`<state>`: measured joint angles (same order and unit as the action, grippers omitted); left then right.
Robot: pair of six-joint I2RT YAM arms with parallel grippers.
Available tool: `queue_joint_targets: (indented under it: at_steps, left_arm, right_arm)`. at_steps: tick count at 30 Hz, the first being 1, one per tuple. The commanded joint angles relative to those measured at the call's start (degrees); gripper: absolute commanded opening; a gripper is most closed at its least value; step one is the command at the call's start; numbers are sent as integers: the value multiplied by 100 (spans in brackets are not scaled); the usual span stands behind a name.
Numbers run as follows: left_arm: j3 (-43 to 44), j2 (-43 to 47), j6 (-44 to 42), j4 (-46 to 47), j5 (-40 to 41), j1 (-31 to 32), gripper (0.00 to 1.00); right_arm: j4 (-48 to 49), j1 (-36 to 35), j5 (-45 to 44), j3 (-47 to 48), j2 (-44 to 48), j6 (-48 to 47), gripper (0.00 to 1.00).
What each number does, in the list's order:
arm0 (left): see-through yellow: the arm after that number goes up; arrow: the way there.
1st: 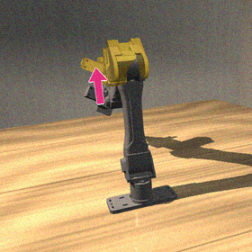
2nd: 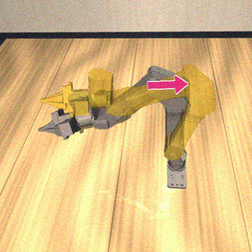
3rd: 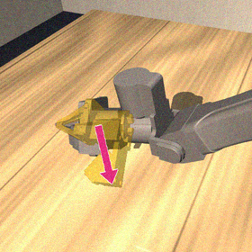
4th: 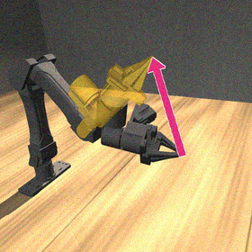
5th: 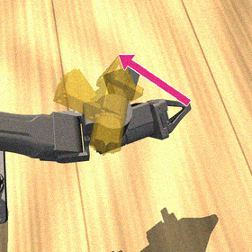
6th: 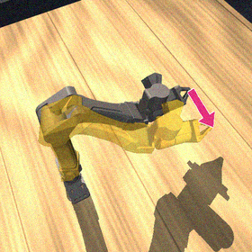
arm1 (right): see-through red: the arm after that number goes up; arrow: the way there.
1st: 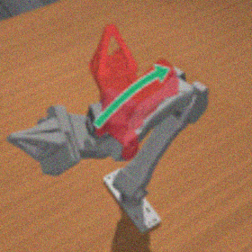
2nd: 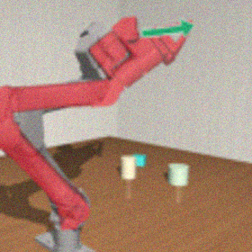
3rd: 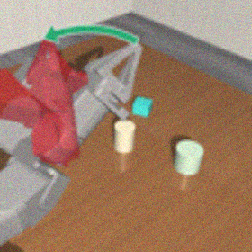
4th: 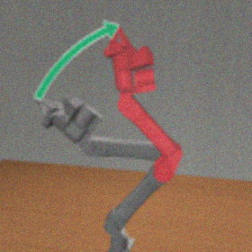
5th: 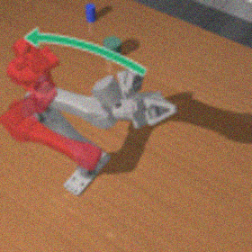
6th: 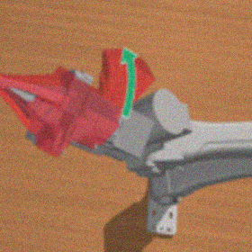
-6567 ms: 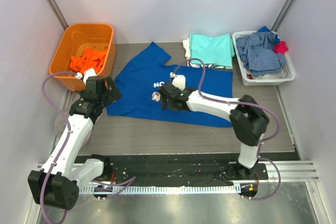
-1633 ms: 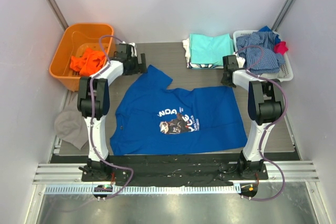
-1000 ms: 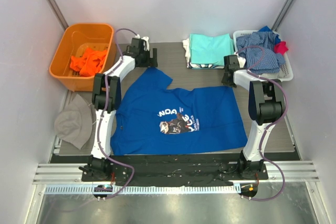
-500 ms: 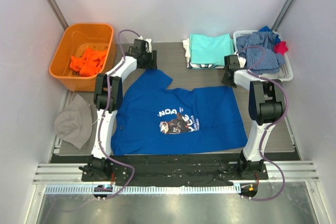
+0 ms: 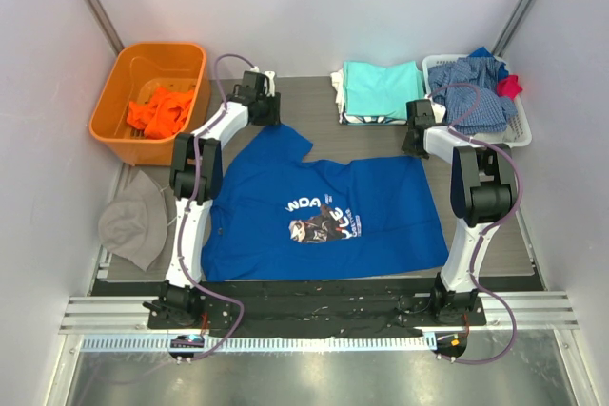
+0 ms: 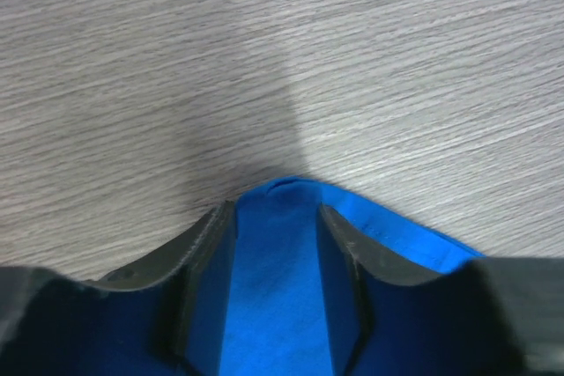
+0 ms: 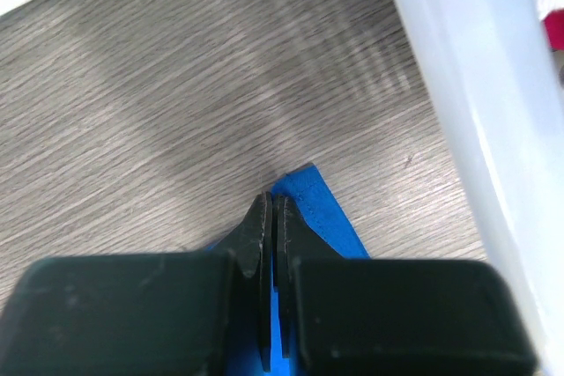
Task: Fold and stack the t-shirts
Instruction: Fold the tshirt
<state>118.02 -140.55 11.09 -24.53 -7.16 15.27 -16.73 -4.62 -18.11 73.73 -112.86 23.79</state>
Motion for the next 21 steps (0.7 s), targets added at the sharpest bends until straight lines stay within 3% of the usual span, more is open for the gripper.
queue_joint_targets:
  at_steps: [1, 3, 9, 11, 21]
  left_arm:
    - [99, -95, -99, -95, 39, -15, 40]
    - [99, -95, -116, -95, 57, -15, 36]
    - [90, -60, -142, -95, 153, -24, 7]
    - [72, -25, -142, -95, 206, -24, 1]
    - [-270, 809, -195, -43, 399, -41, 0]
  right_arm:
    - [-216, 14, 79, 9, 71, -32, 1]
    - [-216, 14, 88, 9, 62, -33, 1]
    - [-216, 14, 97, 27, 71, -32, 1]
    - [-216, 14, 88, 27, 115, -24, 1]
    - [-357, 14, 150, 9, 747, 38, 1]
